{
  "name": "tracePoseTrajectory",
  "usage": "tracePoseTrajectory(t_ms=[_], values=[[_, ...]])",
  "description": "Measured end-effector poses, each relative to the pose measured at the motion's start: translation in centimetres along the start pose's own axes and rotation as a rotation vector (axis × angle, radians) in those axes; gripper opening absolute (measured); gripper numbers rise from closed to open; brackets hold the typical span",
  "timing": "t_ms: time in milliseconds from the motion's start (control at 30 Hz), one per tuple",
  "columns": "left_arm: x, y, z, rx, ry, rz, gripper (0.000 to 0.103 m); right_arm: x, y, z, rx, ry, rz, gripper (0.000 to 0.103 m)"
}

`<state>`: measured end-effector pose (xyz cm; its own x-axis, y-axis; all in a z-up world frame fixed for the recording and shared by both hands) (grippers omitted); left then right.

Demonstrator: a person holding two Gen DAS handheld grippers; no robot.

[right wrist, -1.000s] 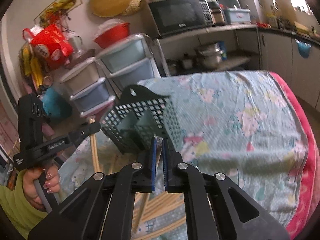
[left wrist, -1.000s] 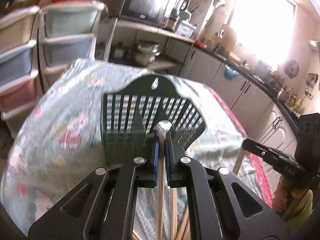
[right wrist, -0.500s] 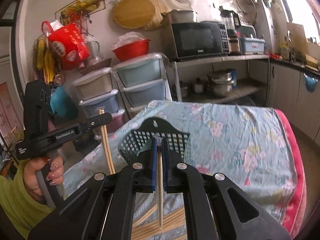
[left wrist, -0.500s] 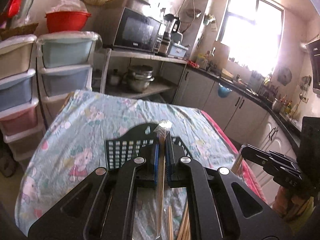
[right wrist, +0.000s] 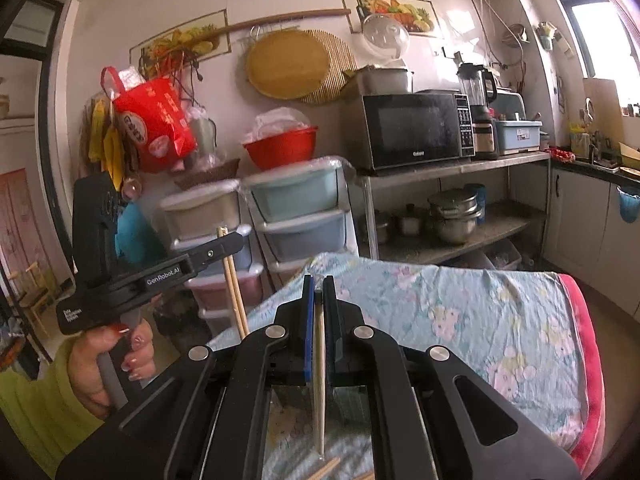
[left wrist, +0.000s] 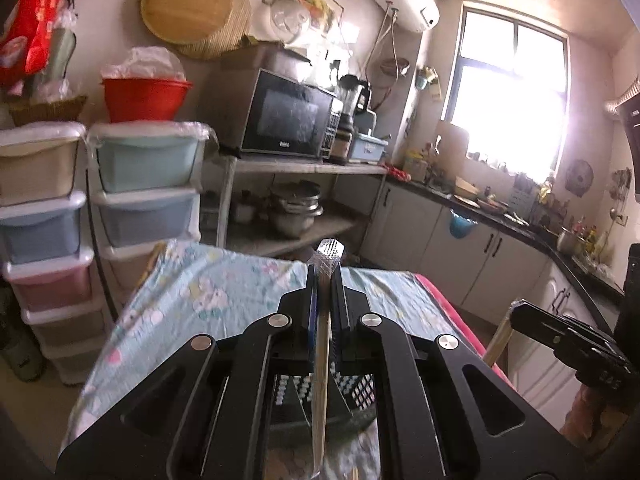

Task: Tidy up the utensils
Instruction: 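Lift the right tool's chopstick upright over the caddy while the left tool lifts its own, then open the right tool to drop its chopstick into the caddy while the left tool releases its own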

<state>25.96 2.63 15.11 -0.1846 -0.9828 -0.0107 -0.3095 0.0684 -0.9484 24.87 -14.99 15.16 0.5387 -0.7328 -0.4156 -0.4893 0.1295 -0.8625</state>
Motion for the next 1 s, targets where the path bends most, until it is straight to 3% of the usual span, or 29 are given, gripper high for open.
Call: tracePoseTrajectory(t_ms=[433, 1000], values=[[-1.0, -3.5, 1.2, 0.075, -0.093, 0.037, 0.003, -0.1, -4.8, 2.1, 0.093, 0.04, -0.01, 0.005], [-1.6, 1.6, 5.5, -0.019, -0.109, 0.066, 0.003, 3.9, -2.7, 6.9, 0.041, 0.108, 0.059, 0.005]])
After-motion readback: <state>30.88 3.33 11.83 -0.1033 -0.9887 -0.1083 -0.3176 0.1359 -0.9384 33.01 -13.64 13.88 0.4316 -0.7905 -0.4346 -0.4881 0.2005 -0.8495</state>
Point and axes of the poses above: each gripper's, at about its wrist camera, not at the fingertips, and z roughly the way its jaws point, x to its right, y to its underside, the point moved 8 cm from there along z, roughly the way its jaws point, and after that the axes turned 14 degrees about z, right-handed, at the moved point
